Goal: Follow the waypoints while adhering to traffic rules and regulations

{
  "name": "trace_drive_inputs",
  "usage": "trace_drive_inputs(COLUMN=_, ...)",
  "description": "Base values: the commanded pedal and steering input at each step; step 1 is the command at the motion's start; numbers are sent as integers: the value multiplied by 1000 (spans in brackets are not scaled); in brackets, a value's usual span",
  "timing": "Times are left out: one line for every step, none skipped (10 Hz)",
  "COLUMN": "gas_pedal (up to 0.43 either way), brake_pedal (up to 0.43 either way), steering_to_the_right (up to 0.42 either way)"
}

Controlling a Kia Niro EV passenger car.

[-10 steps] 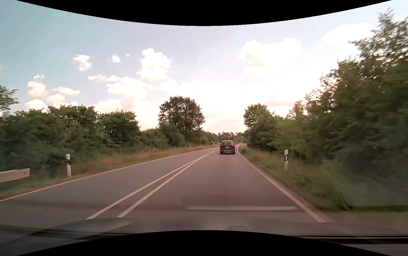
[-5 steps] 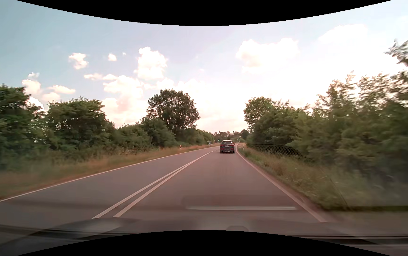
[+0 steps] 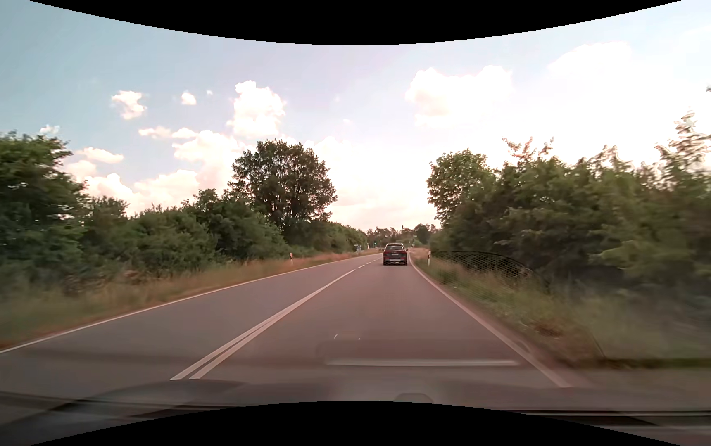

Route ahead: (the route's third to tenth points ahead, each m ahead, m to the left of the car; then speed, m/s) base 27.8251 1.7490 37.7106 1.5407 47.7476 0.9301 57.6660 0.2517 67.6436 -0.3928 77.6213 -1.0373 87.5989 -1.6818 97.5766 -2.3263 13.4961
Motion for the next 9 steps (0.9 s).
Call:
trace_drive_inputs(gas_pedal=47, brake_pedal=0, steering_to_the_right=6)
trace_drive_inputs(gas_pedal=47, brake_pedal=0, steering_to_the_right=6)
trace_drive_inputs(gas_pedal=47, brake_pedal=0, steering_to_the_right=6)
trace_drive_inputs(gas_pedal=47, brake_pedal=0, steering_to_the_right=6)
trace_drive_inputs(gas_pedal=47, brake_pedal=0, steering_to_the_right=6)
trace_drive_inputs(gas_pedal=47, brake_pedal=0, steering_to_the_right=6)
trace_drive_inputs(gas_pedal=47, brake_pedal=0, steering_to_the_right=5)
trace_drive_inputs(gas_pedal=47, brake_pedal=0, steering_to_the_right=5)
trace_drive_inputs(gas_pedal=47, brake_pedal=0, steering_to_the_right=5)
